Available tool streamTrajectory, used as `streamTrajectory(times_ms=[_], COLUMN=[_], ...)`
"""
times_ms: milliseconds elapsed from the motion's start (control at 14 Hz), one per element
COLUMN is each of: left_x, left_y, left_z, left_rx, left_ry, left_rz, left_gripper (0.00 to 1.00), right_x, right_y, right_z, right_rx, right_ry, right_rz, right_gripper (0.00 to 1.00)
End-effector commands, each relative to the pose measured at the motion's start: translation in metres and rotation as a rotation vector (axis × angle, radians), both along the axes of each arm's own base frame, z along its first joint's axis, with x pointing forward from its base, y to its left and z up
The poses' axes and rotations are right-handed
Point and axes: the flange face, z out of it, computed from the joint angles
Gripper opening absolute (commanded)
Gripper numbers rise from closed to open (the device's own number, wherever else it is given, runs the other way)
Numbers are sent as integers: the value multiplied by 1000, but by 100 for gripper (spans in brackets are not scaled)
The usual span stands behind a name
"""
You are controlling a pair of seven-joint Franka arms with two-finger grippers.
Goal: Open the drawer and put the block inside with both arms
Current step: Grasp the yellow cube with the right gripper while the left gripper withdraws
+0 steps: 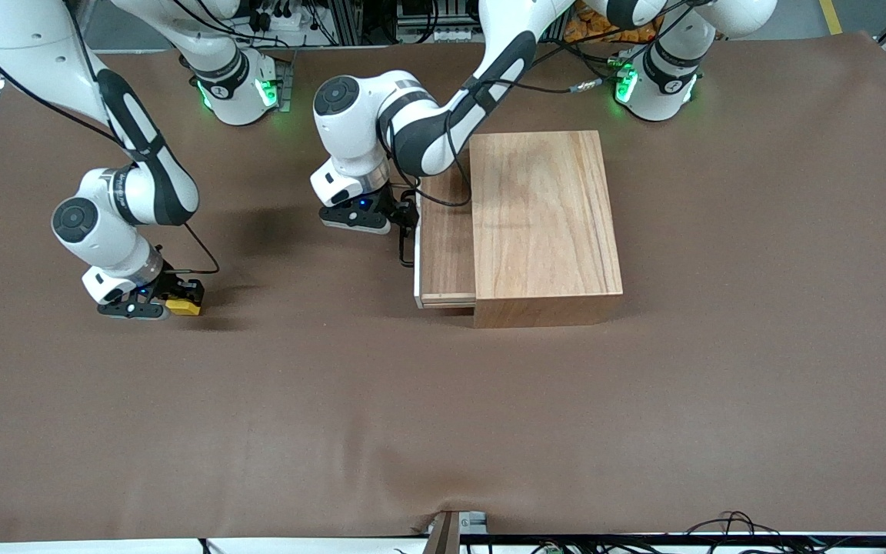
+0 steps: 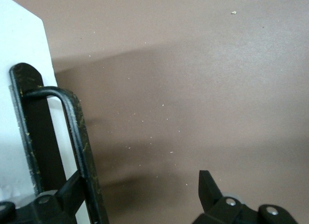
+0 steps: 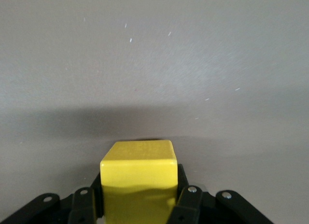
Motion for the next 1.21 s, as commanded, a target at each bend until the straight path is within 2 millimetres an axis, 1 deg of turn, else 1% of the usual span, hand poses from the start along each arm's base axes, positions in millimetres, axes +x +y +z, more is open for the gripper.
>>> streamTrajectory(times_ms=[0,71,143,214,357,429,500,571,643,714,786,857,1000,1071,1143], left_x=[-6,-6,-7,-8,-8,-8,-11,-15,-16,-18,-17,-19,-13,-12,-9], left_y=[-11,-12,-14,-15,-16,-15,-18,-21,-21,-22,-21,-21,-16,-12,-7], left_z=[10,12,13,13,13,13,13,15,17,20,22,29,57,67,83], left_rx=[-58,-71,-79,-85,-85,-86,-93,-96,-101,-104,-98,-103,-114,-108,-111], left_ry=[-26,-31,-34,-35,-34,-36,-38,-39,-40,-38,-38,-41,-57,-51,-51], left_rz=[34,38,35,33,31,31,25,18,19,19,20,19,27,29,38], left_gripper=[100,100,100,100,100,100,100,100,100,100,100,100,100,100,100], right_x=[-9,-10,-10,-5,10,22,32,45,54,61,67,70,75,77,78], right_y=[-34,-47,-53,-55,-60,-64,-67,-69,-71,-71,-69,-69,-63,-59,-55], right_z=[48,53,59,66,96,117,138,162,182,194,202,211,217,219,220], right_rx=[-42,-47,-53,-57,-67,-68,-67,-70,-70,-68,-67,-68,-69,-70,-71], right_ry=[-23,-29,-39,-52,-22,25,69,84,91,97,98,95,83,80,77], right_rz=[59,69,84,93,92,86,88,85,78,73,73,70,77,83,89], right_gripper=[9,9,10,10,10,10,10,10,10,10,10,10,11,10,11])
